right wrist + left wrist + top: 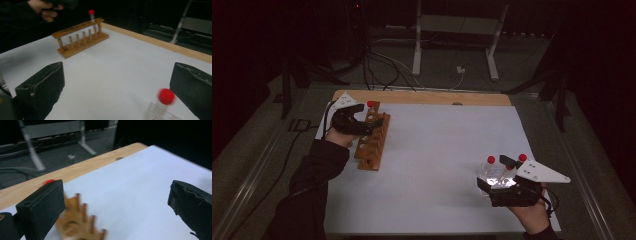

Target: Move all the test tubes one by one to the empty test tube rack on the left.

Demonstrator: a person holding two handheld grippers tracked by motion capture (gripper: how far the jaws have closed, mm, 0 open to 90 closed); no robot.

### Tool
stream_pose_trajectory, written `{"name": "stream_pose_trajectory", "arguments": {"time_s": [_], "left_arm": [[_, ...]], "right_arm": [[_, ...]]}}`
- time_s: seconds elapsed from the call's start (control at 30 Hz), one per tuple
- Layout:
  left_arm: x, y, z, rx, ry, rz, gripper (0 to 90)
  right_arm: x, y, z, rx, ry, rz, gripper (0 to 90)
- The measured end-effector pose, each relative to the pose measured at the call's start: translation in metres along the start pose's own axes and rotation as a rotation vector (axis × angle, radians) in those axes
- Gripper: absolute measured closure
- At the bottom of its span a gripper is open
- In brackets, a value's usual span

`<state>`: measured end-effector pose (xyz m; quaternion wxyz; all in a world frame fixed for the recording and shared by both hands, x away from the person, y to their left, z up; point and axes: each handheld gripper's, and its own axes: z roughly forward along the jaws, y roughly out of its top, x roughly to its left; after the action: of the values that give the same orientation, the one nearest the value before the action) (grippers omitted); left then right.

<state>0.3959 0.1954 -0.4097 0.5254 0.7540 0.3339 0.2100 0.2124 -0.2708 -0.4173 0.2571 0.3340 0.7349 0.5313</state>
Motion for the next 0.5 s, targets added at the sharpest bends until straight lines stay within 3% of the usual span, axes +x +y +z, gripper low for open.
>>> {"name": "stream_pose_trajectory", "arguments": {"time_s": [0.07,0.1,0.13,0.2,0.47,0.5], "left_arm": [[-0.008,-0.004,-0.007,-0.016,-0.028,0.006,1.9],[-0.012,-0.006,-0.011,-0.018,-0.033,0.015,1.9],[-0.016,-0.008,-0.013,-0.017,-0.042,0.025,1.9],[-0.024,-0.012,-0.019,-0.02,-0.066,0.037,1.9],[-0.052,-0.028,-0.034,-0.018,-0.152,0.065,1.9],[-0.055,-0.03,-0.035,-0.018,-0.161,0.066,1.9]], "right_arm": [[-0.01,-0.001,-0.01,0.004,-0.046,0.01,0.0],[-0.01,-0.001,-0.01,0.004,-0.046,0.01,0.0],[-0.017,-0.003,-0.017,0.004,-0.082,0.014,0.0],[-0.021,-0.004,-0.021,0.005,-0.094,0.021,0.0],[-0.05,-0.021,-0.057,0.004,-0.245,0.081,6.1],[-0.05,-0.021,-0.057,0.004,-0.245,0.081,6.1]]}}
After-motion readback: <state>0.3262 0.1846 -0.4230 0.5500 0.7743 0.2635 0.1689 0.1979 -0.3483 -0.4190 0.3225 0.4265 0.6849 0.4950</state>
